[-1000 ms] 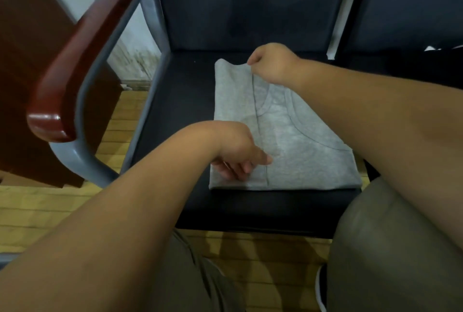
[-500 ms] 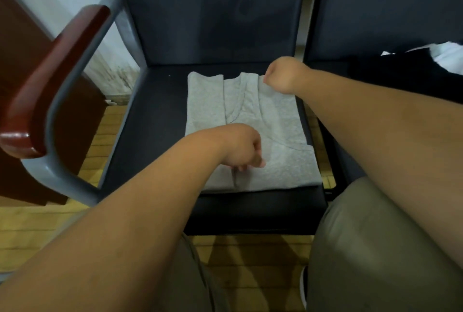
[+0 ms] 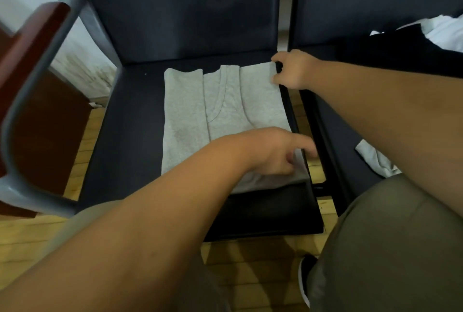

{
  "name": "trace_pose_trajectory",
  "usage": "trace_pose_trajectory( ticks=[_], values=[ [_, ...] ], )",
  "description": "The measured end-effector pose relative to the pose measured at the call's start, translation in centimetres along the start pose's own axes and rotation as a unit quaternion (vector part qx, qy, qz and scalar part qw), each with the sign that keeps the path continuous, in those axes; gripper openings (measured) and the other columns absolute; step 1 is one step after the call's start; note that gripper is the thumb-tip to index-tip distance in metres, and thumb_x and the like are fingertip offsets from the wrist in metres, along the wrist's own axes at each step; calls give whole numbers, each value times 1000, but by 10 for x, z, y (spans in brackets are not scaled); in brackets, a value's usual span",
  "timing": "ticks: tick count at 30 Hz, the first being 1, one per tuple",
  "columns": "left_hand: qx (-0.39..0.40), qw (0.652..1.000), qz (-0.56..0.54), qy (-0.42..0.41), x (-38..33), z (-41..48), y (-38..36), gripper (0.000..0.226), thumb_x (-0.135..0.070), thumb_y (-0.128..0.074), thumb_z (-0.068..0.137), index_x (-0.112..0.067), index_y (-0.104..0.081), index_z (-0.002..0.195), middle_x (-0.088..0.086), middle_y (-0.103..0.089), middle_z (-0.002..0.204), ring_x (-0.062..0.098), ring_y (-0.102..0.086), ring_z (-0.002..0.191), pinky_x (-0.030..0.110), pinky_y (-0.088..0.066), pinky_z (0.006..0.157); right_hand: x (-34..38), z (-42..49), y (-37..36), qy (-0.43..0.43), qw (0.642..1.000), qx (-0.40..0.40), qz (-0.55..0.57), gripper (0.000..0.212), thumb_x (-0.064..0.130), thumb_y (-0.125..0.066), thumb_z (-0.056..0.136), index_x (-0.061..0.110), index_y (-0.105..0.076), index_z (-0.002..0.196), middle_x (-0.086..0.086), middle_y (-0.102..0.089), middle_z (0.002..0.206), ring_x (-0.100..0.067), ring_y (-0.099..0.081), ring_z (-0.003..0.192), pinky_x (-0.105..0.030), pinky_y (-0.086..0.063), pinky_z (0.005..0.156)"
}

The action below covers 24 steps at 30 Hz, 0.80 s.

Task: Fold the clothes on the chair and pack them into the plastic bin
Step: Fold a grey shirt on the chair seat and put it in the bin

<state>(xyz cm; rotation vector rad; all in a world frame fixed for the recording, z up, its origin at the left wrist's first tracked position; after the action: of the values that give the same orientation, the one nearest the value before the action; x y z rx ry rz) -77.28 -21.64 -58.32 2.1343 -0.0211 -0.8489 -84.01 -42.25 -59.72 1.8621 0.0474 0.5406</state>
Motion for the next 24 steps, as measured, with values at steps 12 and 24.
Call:
trace_pose_trajectory(
  ticks=[12,24],
  values=[
    [-16,994,96,-43,-3,7,-7,14,-23,-74,89,-22,-69,103,-9,-50,97,12,-53,89,26,-38,65,18,0,0,34,997,-27,60,31,4,-56,102,25,-74,117,-3,-60,139,-22,-58,124,-20,-45,89],
    [-141,988,40,-46,-5,-72,45,18,-20,-82,84,-28,-67,90,-13,-47,141,9,-42,126,27,-42,102,64,-13,30,-19,944,-93,316,40,-5,-58,91,29,-77,99,0,-69,109,-20,-71,101,-39,-66,82]
  ],
)
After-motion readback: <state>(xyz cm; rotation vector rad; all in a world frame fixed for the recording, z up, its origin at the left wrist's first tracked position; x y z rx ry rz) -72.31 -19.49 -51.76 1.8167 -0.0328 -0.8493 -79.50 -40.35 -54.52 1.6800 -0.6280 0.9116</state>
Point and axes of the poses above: each hand's wrist, its own z-axis towards the middle knuckle, its own y-axis out of the back of the hand, x = y × z, the point moved 5 cm from there along z, towards the middle knuckle
